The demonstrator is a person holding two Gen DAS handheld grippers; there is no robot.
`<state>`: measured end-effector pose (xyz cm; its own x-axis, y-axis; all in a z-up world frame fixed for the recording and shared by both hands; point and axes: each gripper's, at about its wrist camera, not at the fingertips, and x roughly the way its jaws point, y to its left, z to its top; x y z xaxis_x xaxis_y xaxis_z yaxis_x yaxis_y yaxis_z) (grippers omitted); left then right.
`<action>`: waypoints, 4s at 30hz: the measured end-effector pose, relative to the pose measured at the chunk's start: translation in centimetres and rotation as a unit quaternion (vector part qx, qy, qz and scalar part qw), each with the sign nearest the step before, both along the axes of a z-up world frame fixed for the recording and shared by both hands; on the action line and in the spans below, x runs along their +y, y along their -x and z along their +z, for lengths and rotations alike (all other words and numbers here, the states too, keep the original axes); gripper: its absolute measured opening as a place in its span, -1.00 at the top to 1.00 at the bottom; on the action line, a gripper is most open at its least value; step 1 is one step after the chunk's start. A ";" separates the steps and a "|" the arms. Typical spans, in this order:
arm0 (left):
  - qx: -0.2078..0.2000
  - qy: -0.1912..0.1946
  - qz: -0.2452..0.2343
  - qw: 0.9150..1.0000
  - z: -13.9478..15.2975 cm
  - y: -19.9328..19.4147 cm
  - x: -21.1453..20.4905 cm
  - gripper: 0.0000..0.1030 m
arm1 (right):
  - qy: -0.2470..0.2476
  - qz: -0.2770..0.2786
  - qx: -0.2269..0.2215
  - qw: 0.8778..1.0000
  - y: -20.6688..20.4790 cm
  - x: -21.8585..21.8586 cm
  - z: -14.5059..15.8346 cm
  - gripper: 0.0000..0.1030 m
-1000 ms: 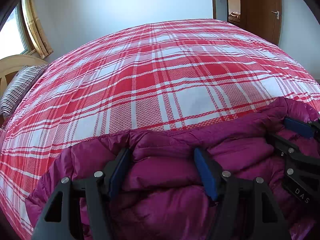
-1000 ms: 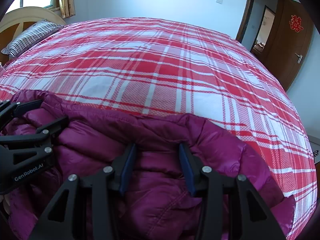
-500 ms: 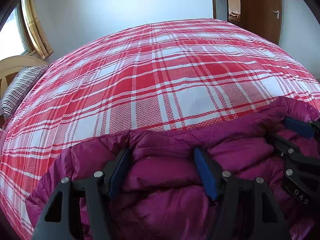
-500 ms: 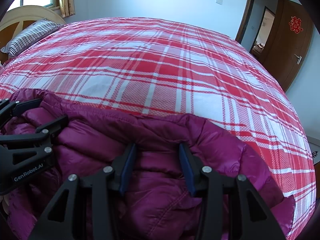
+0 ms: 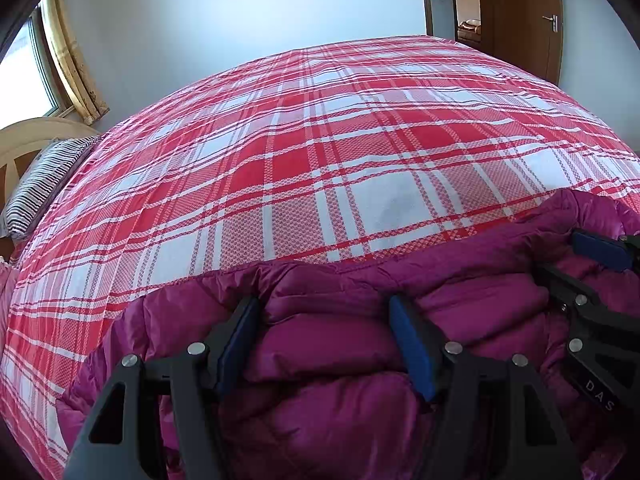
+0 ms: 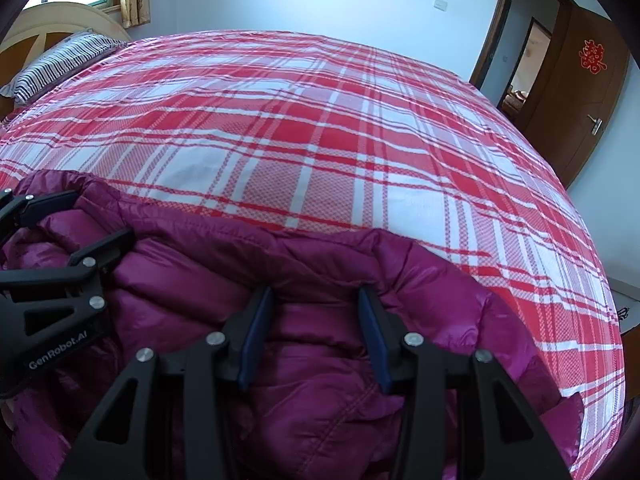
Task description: Fold large clothes
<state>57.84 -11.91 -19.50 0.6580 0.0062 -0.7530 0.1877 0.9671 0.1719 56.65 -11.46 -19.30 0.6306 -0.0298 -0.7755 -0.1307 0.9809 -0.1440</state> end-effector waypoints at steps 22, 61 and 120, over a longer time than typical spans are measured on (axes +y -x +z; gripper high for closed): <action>-0.029 0.068 -0.019 0.997 8.0 5.7 3.3 -0.54 | -0.090 0.005 -0.023 0.996 4.5 -4.1 4.6 -0.32; -0.075 0.266 -0.159 0.948 15.3 54.0 18.7 0.85 | -0.325 0.040 -0.054 0.943 54.7 -13.3 9.2 0.85; -0.043 0.045 0.041 0.997 1.0 26.1 7.2 -0.33 | -0.149 0.024 -0.026 0.988 23.9 1.5 1.5 -0.58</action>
<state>31.78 -4.73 -18.45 0.7205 -0.0032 -0.6935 0.0963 0.9908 0.0955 32.76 -9.96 -17.82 0.6651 0.2269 -0.7114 -0.1790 0.9734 0.1430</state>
